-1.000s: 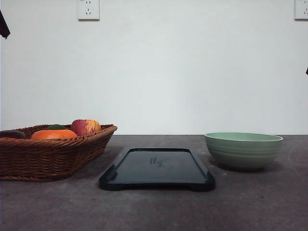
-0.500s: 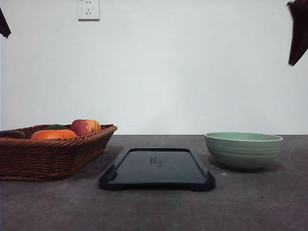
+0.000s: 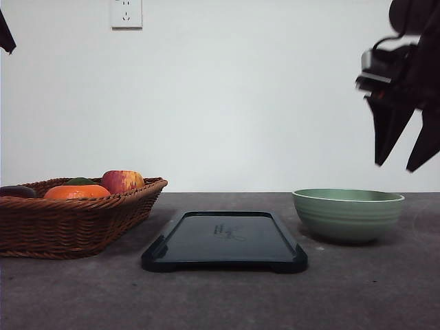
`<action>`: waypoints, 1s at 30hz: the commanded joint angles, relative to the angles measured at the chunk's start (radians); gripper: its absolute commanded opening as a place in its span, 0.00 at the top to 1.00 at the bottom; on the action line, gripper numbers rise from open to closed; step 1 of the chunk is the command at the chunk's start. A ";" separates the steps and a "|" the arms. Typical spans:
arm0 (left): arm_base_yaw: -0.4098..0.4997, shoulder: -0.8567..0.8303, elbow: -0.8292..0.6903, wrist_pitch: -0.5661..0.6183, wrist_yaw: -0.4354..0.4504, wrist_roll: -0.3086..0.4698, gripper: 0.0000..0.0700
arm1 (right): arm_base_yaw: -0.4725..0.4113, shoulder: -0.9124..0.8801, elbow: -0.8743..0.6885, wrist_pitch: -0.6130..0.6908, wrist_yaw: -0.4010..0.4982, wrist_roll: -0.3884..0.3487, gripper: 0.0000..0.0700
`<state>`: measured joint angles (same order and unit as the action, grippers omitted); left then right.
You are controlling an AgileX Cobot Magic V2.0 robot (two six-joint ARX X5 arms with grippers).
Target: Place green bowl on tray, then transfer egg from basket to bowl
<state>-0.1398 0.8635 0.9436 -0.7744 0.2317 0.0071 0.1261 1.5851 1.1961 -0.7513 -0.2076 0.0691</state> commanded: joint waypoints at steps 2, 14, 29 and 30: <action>-0.001 0.005 0.021 0.012 0.002 -0.003 0.43 | 0.002 0.050 0.023 0.018 0.003 0.009 0.56; -0.001 0.005 0.021 0.011 0.002 -0.004 0.43 | 0.002 0.167 0.023 0.054 0.004 0.009 0.86; -0.001 0.005 0.021 0.011 0.002 -0.003 0.43 | 0.016 0.105 0.177 -0.193 0.050 -0.031 1.00; -0.001 0.005 0.021 0.011 0.002 -0.003 0.43 | 0.022 0.105 0.204 -0.221 0.051 -0.033 1.00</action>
<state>-0.1398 0.8635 0.9436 -0.7742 0.2317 0.0071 0.1372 1.6866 1.3683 -0.9617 -0.1551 0.0524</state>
